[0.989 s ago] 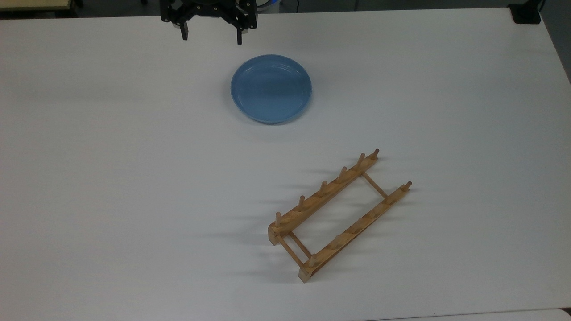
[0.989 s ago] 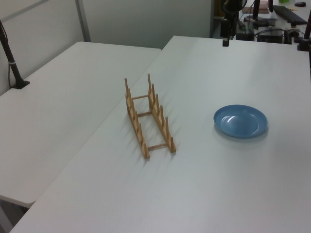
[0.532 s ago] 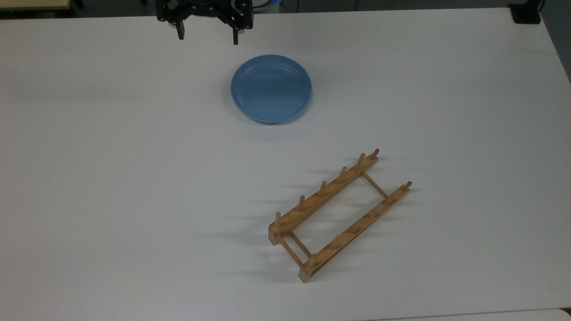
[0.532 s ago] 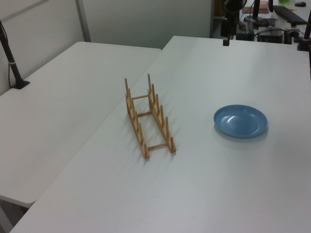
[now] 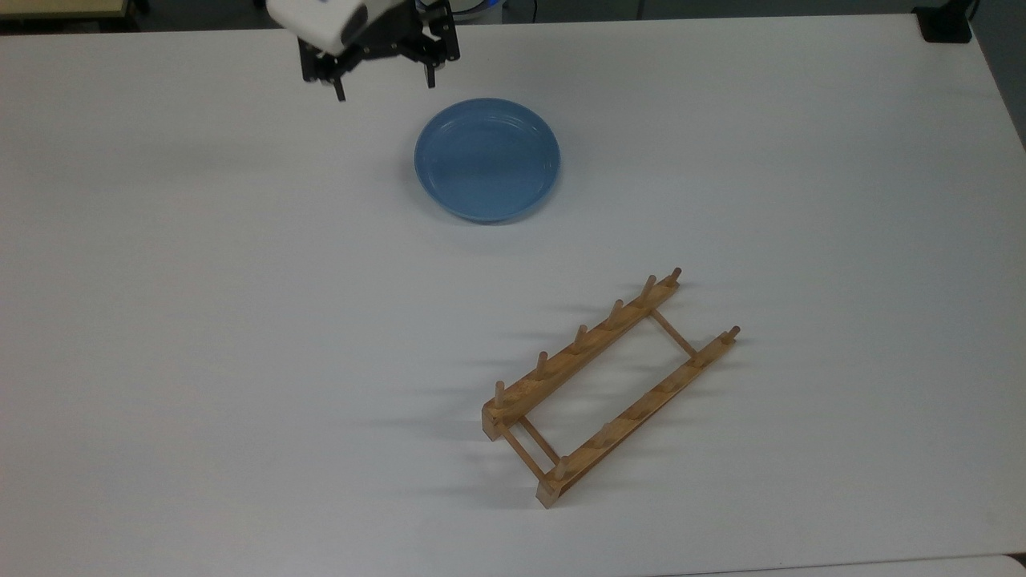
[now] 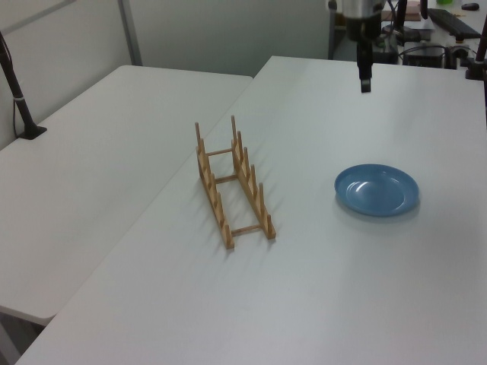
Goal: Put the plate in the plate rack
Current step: 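Lower the gripper onto the plate rim and close on it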
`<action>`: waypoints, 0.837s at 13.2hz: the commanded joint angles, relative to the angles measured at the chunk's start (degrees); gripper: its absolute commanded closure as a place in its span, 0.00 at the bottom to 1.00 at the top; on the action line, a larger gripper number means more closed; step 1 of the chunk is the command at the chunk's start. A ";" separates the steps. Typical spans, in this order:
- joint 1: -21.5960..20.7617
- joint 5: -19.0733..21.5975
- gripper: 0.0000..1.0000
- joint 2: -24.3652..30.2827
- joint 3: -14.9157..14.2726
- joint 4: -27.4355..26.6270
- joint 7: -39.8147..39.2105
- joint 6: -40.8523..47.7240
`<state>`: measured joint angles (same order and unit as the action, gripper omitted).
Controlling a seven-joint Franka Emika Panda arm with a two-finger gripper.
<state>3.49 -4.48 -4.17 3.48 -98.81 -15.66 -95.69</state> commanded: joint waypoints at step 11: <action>-3.75 -4.84 0.48 -13.32 0.13 -9.47 -8.34 -12.32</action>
<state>0.72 -8.14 -17.16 3.93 -107.58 -23.61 -106.50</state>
